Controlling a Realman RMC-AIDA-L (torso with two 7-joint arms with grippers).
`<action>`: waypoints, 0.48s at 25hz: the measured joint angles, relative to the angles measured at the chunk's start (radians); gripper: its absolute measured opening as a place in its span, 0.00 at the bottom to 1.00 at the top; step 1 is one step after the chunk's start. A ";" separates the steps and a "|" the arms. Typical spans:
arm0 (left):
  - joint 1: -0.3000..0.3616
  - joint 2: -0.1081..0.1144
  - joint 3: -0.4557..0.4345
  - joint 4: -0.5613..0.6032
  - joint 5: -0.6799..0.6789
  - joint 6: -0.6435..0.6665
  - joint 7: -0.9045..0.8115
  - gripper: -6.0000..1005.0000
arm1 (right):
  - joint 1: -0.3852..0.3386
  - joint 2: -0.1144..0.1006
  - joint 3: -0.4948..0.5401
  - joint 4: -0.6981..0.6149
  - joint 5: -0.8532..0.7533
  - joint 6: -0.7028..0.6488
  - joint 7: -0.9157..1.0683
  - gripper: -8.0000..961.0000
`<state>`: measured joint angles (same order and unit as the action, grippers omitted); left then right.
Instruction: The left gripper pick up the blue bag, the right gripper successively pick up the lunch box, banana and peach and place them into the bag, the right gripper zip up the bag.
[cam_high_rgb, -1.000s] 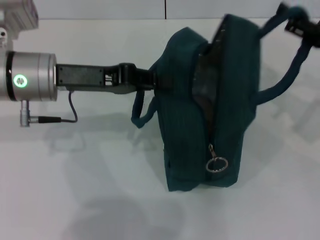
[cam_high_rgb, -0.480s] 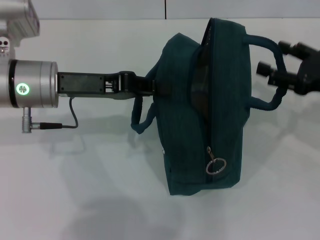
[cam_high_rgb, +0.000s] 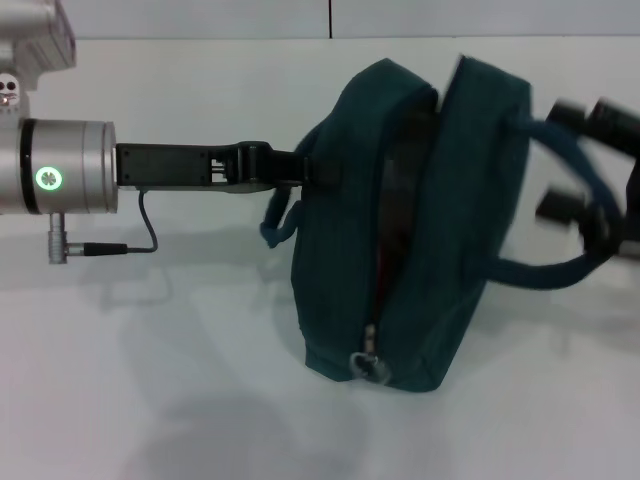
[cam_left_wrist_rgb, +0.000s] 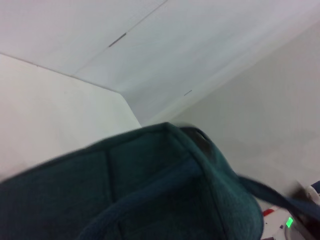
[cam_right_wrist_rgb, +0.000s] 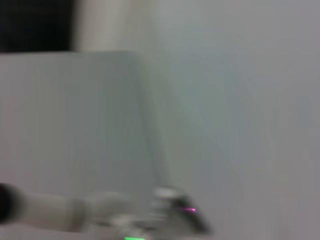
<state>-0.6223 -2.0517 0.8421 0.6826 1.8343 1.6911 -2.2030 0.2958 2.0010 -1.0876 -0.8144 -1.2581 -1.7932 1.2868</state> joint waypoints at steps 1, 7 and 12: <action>0.000 -0.001 0.000 0.000 0.000 -0.003 0.004 0.06 | 0.007 0.000 -0.009 0.001 -0.014 -0.025 0.013 0.89; 0.003 -0.009 0.000 -0.002 -0.005 -0.025 0.015 0.06 | 0.028 0.006 -0.068 0.020 -0.105 -0.050 0.042 0.89; 0.005 -0.009 -0.001 -0.002 -0.005 -0.025 0.014 0.06 | 0.013 -0.002 0.090 0.069 -0.110 0.027 0.036 0.89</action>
<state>-0.6169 -2.0604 0.8415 0.6809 1.8292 1.6662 -2.1886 0.3084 1.9990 -0.9979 -0.7453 -1.3679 -1.7660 1.3226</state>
